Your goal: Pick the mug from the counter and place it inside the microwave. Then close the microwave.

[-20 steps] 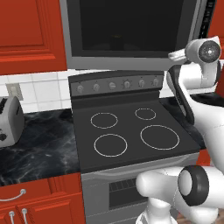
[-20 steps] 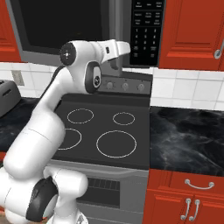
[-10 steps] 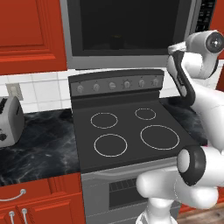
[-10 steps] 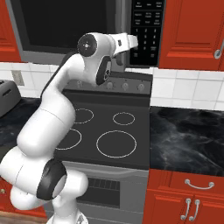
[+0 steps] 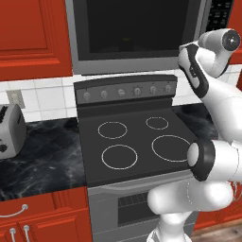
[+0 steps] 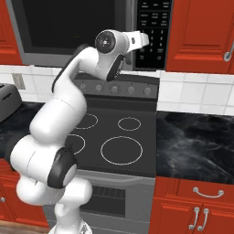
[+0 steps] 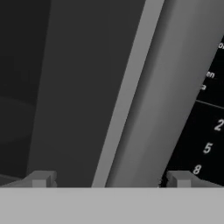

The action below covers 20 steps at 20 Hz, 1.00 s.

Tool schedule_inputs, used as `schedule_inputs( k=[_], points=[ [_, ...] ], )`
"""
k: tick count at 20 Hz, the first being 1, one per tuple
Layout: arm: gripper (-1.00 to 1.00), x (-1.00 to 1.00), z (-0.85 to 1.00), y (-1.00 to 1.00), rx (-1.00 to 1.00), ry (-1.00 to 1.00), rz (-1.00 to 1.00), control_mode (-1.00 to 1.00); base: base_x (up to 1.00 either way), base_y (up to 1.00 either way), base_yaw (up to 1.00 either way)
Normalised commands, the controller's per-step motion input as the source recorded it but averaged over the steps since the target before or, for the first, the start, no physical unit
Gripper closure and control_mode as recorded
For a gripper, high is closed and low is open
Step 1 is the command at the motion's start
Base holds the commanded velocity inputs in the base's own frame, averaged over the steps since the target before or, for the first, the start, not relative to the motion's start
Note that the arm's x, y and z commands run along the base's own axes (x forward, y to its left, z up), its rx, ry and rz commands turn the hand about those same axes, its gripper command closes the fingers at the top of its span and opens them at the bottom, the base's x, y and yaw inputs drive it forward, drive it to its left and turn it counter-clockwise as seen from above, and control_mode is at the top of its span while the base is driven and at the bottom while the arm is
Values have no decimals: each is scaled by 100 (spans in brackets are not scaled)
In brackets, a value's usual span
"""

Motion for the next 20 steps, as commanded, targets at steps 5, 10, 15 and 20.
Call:
schedule_inputs(
  k=[5,10,15,20],
  points=[
    [-100,44,0,0,0,2,0,-100,0,0,0],
    [-100,45,0,0,0,4,0,-100,0,0,0],
    [-100,46,0,0,0,5,0,-100,0,0,0],
    [-100,33,0,0,0,1,0,-100,0,0,0]
  ],
)
